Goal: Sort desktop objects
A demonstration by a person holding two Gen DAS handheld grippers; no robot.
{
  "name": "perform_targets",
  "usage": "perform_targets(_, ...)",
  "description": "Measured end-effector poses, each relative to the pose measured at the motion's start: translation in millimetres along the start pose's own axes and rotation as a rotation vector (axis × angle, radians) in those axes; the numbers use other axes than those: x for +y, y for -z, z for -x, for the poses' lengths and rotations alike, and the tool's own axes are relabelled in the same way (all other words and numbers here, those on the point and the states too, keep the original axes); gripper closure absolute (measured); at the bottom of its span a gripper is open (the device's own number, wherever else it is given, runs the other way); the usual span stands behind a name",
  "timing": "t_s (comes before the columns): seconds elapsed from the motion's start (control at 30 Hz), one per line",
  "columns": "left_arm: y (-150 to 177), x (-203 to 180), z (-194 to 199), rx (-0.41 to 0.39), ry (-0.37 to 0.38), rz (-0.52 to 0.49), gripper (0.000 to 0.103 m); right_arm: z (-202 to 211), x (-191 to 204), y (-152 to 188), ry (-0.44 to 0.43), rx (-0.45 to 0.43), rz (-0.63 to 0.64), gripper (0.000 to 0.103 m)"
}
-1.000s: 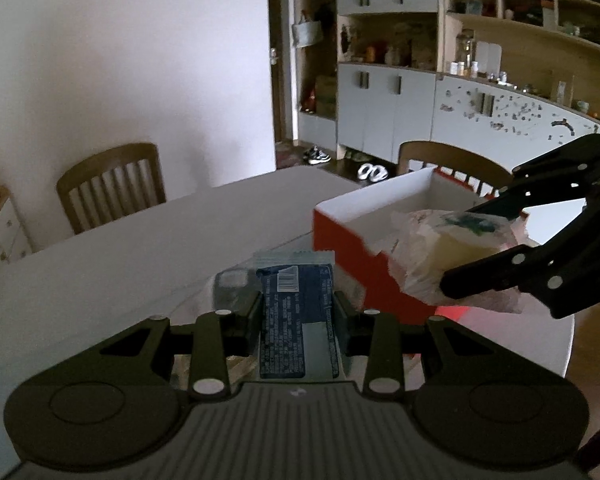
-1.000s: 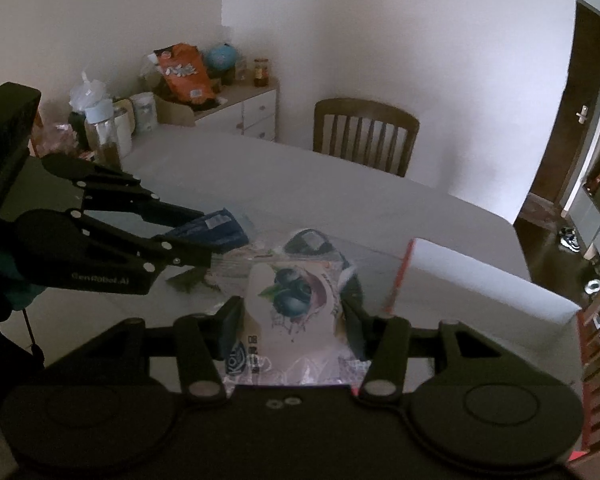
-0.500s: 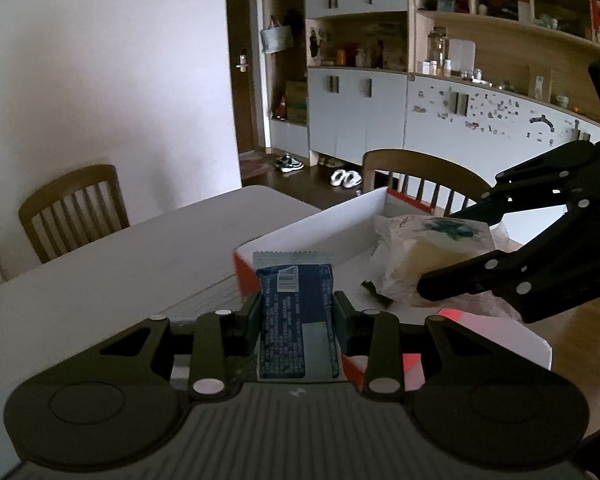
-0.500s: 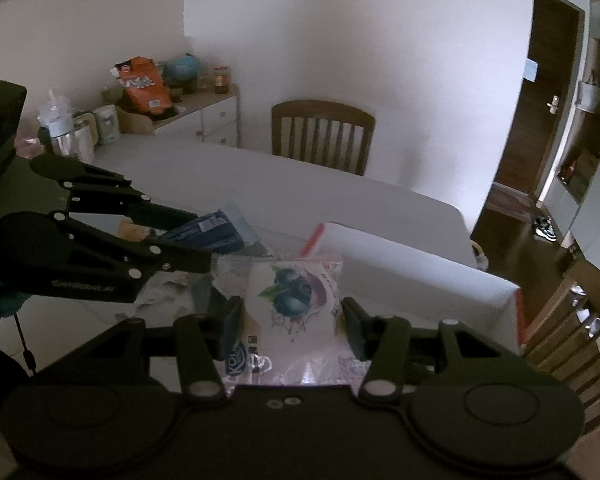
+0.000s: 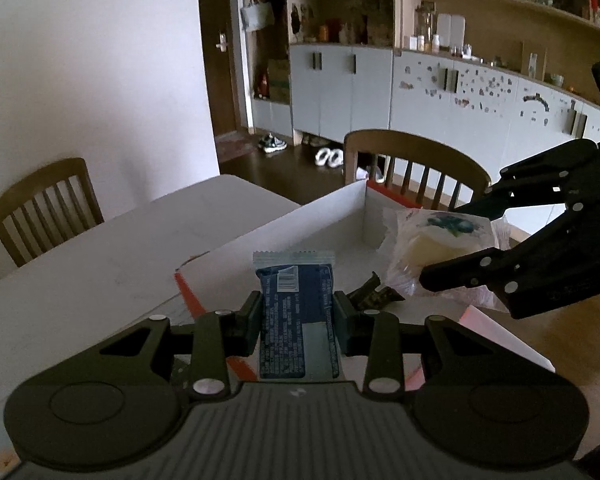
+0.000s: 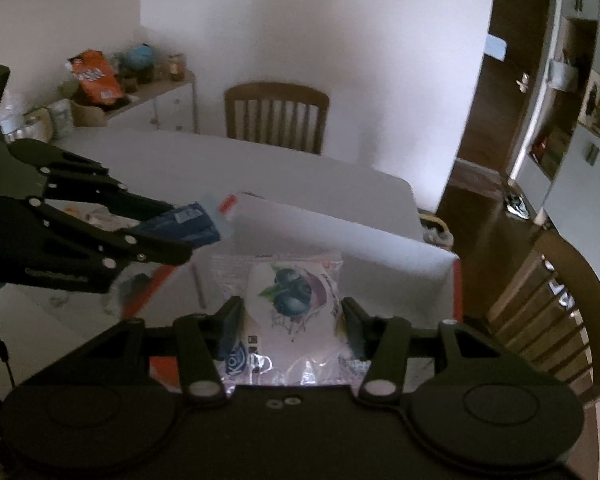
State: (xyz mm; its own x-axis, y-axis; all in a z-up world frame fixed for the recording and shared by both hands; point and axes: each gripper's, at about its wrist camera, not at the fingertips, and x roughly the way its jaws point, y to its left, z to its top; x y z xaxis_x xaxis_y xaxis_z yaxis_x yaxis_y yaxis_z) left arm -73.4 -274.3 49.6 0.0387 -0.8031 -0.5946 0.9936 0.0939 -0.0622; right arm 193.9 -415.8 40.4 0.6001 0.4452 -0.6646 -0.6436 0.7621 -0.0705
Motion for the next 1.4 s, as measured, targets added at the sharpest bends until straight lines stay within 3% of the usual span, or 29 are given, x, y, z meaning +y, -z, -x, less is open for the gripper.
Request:
perform_targets(0.7,-31.1,-8.7,-113.1,0.169,0.052,-0.061,0.068,-58.8,-44.9,20.9,0.017,0.118,-0.038,0.051)
perform_targets(1.4,-28.0,-11.4,-177.2,0.381,0.100,-0.130,0.068,-92.4,-48.2,33.4,0.005,0.231,-0.026,0.051)
